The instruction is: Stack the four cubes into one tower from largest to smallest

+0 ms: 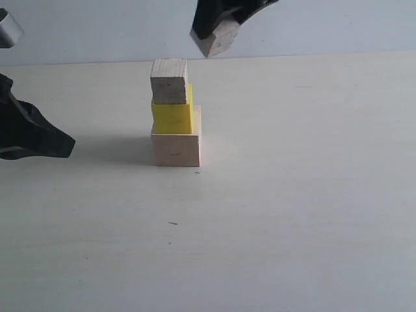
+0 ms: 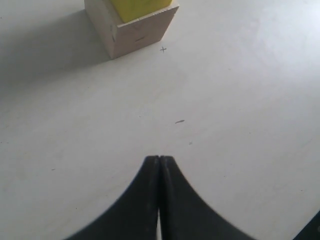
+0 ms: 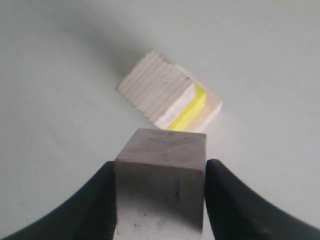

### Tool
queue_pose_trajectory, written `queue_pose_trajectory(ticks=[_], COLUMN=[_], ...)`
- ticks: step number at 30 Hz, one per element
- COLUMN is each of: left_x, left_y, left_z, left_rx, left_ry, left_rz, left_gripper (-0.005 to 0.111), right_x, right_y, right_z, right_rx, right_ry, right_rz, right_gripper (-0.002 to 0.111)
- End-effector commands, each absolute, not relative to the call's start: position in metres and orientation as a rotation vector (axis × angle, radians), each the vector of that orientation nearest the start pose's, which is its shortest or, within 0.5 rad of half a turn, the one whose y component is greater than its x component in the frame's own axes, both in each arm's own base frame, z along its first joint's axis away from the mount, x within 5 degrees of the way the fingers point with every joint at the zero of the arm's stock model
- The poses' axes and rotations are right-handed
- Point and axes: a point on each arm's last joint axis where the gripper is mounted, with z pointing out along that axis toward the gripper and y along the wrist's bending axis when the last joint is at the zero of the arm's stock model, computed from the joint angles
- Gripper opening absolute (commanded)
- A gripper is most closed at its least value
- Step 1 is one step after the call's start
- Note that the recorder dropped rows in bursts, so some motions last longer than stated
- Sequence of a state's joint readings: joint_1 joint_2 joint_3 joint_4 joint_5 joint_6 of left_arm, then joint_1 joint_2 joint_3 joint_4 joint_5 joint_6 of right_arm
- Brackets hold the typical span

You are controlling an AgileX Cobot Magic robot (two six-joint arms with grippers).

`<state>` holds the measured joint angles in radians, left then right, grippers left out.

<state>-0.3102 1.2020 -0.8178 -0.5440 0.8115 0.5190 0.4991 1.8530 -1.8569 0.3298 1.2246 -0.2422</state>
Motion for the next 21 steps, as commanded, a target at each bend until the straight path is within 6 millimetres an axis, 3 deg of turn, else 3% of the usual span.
queue_pose_trajectory(ticks=[1, 4, 8, 16, 21], left_x=[0.202, 0.202, 0.202, 0.202, 0.203], left_y=[-0.101, -0.101, -0.101, -0.101, -0.101], left_z=[0.275, 0.275, 0.275, 0.275, 0.275], left_rx=[0.695, 0.719, 0.721, 0.725, 0.723], left_ry=[2.496, 2.486, 2.486, 2.482, 2.479], left_rz=[-0.577, -0.570, -0.570, -0.567, -0.565], left_gripper=[0.000, 0.000, 0.000, 0.000, 0.000], right_x=[0.328, 0.325, 0.325, 0.337, 0.343], right_y=[0.251, 0.267, 0.278, 0.280, 0.283], right_z=[0.336, 0.330, 0.336, 0.354, 0.345], right_rx=[-1.087, -1.138, -1.056, -0.873, -0.675], right_ry=[2.518, 2.508, 2.511, 2.490, 2.580], right_rz=[0.510, 0.408, 0.335, 0.287, 0.323], right_gripper=[0.000, 0.000, 0.000, 0.000, 0.000])
